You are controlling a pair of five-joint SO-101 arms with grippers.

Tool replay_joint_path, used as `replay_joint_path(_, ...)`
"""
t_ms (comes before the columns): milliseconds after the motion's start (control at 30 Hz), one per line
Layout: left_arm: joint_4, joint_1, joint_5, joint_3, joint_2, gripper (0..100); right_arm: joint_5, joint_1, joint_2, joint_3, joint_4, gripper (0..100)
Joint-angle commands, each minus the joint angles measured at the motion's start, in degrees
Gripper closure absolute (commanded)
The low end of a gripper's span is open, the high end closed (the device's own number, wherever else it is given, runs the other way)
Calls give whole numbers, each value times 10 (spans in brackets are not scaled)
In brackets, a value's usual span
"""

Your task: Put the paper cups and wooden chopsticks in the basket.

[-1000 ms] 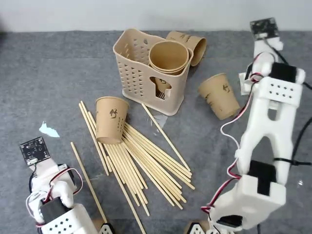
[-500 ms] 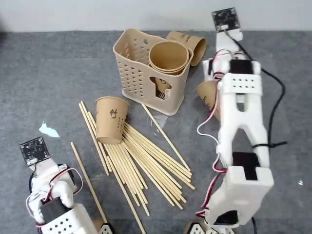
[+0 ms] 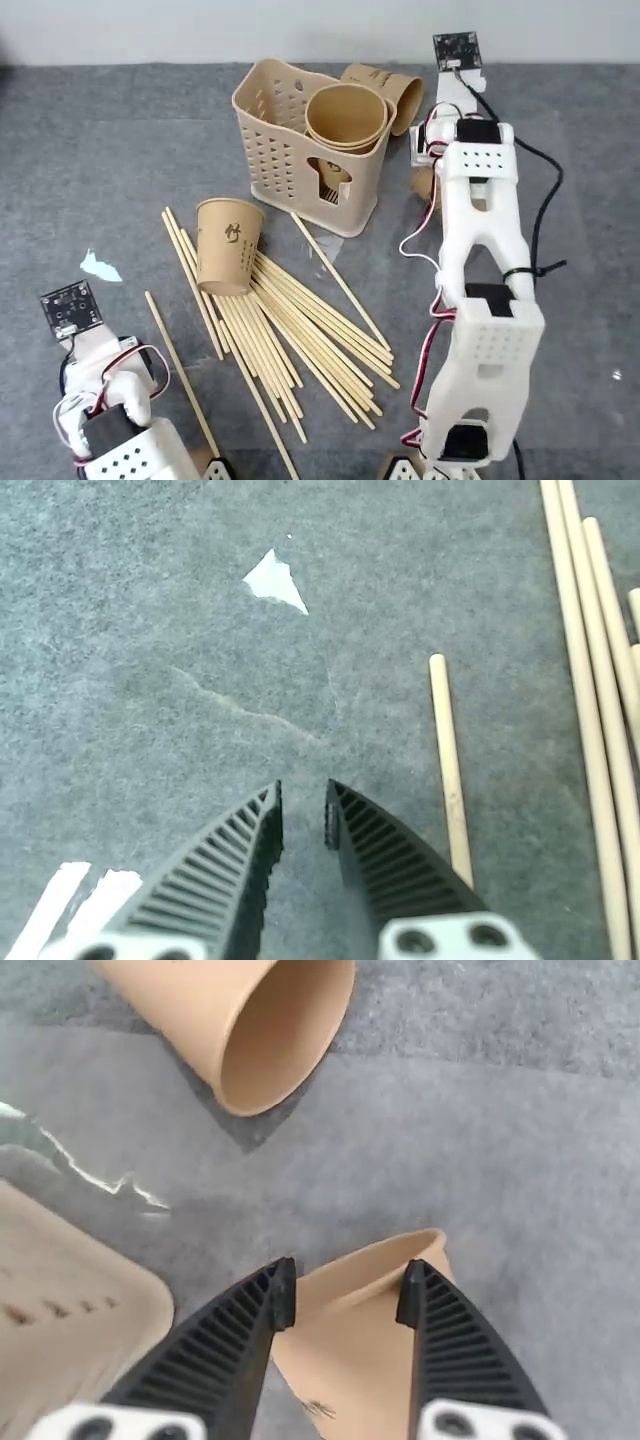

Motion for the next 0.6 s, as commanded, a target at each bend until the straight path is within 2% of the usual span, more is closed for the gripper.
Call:
replay_joint_path(0,0,-3,-3,-14,-2,923,-4,0,13,-55,-6,812)
replay_joint_path(133,0,-3,-3,-14,-2,923,-2,16,22,-69,22,812)
replay_joint_path(267,0,-3,-3,-14,-2,923,1,40,23,-109,108,812)
replay_joint_path(433,0,-3,-3,-14,-2,923,76,60,27,-166,211,814)
replay_joint_path(567,0,-3,-3,-14,-2,923,117,67,22,-195,269,871)
